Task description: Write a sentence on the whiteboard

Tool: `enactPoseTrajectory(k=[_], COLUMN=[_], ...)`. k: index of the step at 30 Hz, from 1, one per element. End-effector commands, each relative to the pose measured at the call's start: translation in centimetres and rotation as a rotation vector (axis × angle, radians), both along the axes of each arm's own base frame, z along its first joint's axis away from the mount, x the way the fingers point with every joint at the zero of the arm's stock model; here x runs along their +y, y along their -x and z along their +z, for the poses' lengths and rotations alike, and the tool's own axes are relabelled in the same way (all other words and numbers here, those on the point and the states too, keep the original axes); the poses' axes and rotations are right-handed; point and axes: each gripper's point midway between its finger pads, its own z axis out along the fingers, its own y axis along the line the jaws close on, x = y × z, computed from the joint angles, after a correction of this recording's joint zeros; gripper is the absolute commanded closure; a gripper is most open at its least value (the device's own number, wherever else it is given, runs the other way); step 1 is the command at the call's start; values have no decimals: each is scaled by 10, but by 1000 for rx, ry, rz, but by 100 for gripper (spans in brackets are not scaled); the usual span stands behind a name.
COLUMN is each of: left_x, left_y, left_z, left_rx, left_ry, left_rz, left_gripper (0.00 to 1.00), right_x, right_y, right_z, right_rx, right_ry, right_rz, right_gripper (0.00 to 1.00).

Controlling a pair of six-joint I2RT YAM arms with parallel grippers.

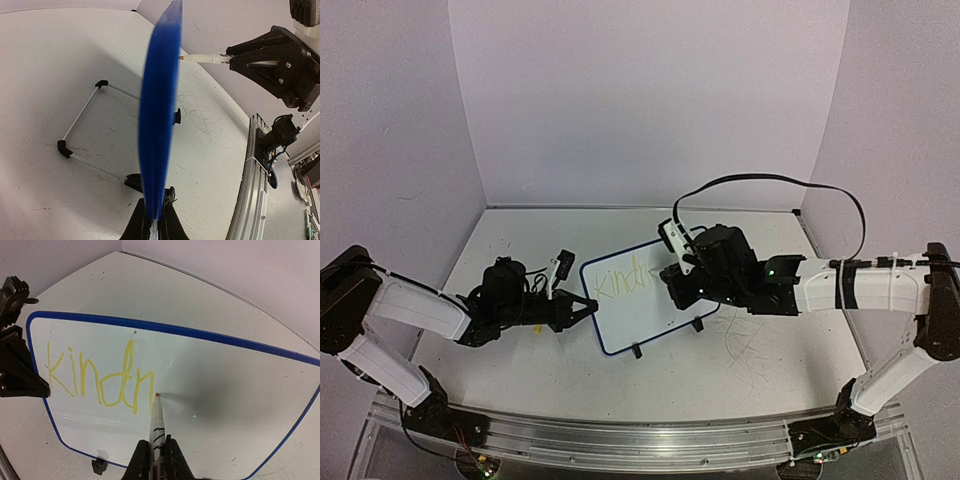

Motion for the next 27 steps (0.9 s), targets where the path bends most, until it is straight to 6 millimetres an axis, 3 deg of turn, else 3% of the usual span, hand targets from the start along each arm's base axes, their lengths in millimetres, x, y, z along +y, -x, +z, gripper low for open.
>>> enactPoseTrajectory(k=[1, 15, 27], left_x=[1, 1, 2], left_y=[-4, -4, -3], left_z=[3, 3, 3], left_rx=[-16, -17, -19], left_ry=[-23, -24, -25], left_rz=[17, 18, 19], left_gripper=[100, 100, 100], right_x=[3, -16, -5], right_y=[-7, -17, -22], right_z=[14, 24, 39], right_rx=[-28, -69, -97], right_ry=[-30, -27, -68], right_rz=[-36, -142, -127], right_gripper=[100, 100, 100])
